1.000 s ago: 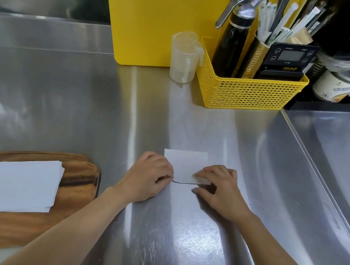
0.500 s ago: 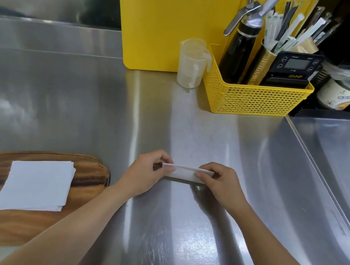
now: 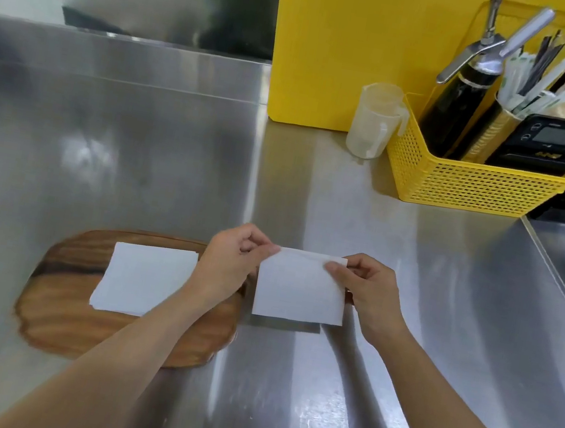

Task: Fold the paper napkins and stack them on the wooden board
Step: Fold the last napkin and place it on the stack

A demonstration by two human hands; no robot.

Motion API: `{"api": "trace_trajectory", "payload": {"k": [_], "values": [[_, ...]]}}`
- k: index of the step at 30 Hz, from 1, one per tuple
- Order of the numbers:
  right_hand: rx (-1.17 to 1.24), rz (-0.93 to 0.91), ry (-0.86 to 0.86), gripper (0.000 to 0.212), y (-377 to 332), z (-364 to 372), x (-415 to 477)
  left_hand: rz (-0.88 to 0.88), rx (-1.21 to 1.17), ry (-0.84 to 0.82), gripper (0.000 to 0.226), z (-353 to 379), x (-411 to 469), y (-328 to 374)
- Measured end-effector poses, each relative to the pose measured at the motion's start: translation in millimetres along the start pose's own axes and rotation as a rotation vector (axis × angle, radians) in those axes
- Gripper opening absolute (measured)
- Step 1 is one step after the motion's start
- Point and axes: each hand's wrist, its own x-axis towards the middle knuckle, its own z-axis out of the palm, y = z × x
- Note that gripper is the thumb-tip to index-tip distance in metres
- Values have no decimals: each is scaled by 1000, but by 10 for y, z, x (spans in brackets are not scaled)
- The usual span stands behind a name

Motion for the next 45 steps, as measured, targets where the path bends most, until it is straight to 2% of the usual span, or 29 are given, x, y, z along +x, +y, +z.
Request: {"api": "trace_trajectory", "payload": {"k": [4,8,13,19,34,45], "values": [[-21,28,-32,23,-31,392,-81,-68,-19,56,12,-371,-113,-35],[-51,54,-77,19,-51,840,-192,-97,97,62,21,-813,-238,-147],[-81,99,-92,22,-23,1396,-300,-140,241,87,15,-1343,-351,-359],[-206,122,-85,20,25,1844,-333,-211,176,158,15,-1658,-407,-512],[-512,56,4,16,81,2012,-185,-211,249,150,16,-1748,-270,-701],[-489,43,22,20,88,1954,-205,-203,294,143,18,-1720,-238,-760]]}}
